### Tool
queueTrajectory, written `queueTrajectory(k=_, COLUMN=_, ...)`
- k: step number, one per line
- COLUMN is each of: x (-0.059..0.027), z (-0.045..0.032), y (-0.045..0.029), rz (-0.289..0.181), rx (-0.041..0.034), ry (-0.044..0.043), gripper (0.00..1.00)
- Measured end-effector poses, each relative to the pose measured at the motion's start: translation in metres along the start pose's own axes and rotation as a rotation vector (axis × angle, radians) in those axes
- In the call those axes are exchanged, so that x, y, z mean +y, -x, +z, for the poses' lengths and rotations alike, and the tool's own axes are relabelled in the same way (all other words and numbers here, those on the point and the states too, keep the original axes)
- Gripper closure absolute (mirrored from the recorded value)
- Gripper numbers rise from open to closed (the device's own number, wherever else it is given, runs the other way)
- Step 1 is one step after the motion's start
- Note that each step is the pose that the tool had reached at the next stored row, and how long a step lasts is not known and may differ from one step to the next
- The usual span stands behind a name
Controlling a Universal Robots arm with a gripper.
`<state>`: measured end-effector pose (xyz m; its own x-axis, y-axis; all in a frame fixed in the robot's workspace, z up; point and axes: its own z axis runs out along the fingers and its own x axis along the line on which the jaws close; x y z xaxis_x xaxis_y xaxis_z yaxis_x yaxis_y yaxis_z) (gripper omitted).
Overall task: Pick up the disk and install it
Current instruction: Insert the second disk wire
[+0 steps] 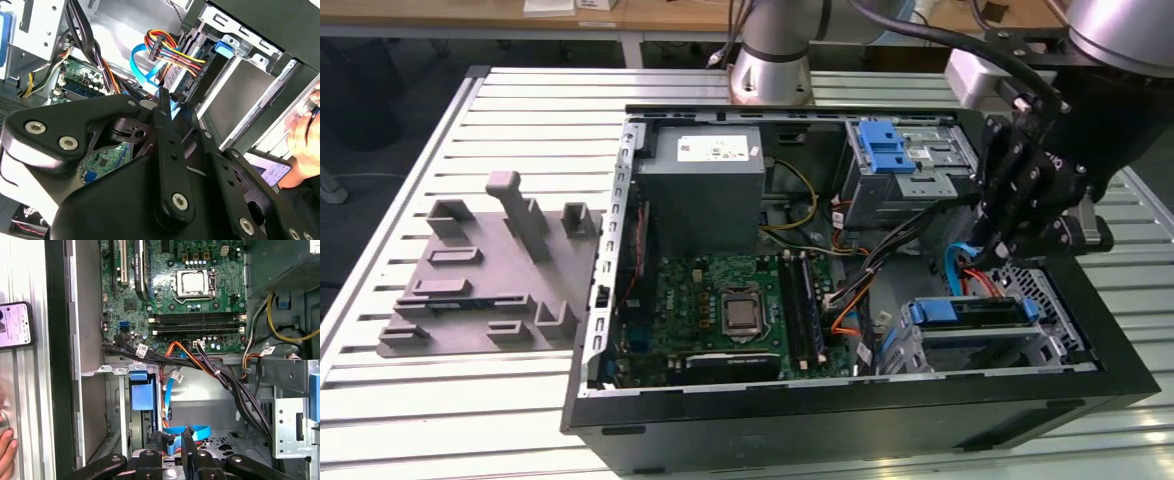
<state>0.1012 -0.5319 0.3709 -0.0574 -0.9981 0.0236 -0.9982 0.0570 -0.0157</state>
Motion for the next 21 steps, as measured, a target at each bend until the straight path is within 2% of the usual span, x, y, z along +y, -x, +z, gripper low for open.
queueTrajectory(k=7, x=0.0001, z=0.0056, y=0.0002, rz=-0.017, rx=0.0035, ry=-0.0003, gripper=0.72)
queueTrajectory(k=9, x=0.0001, z=0.0062, y=0.0001, rz=-0.017, rx=0.0035, ry=-0.0003, gripper=0.84)
queueTrajectory(k=17, x=0.0001, z=0.0083, y=0.0002, rz=-0.017, rx=0.0030, ry=-0.0013, gripper=0.84)
queueTrajectory(k=19, x=0.0002, z=0.0093, y=0.0000, rz=-0.017, rx=0.0029, ry=-0.0062, gripper=0.84)
queueTrajectory(k=21, x=0.0005, z=0.0096, y=-0.0001, rz=-0.017, rx=0.0026, ry=-0.0163, gripper=0.84)
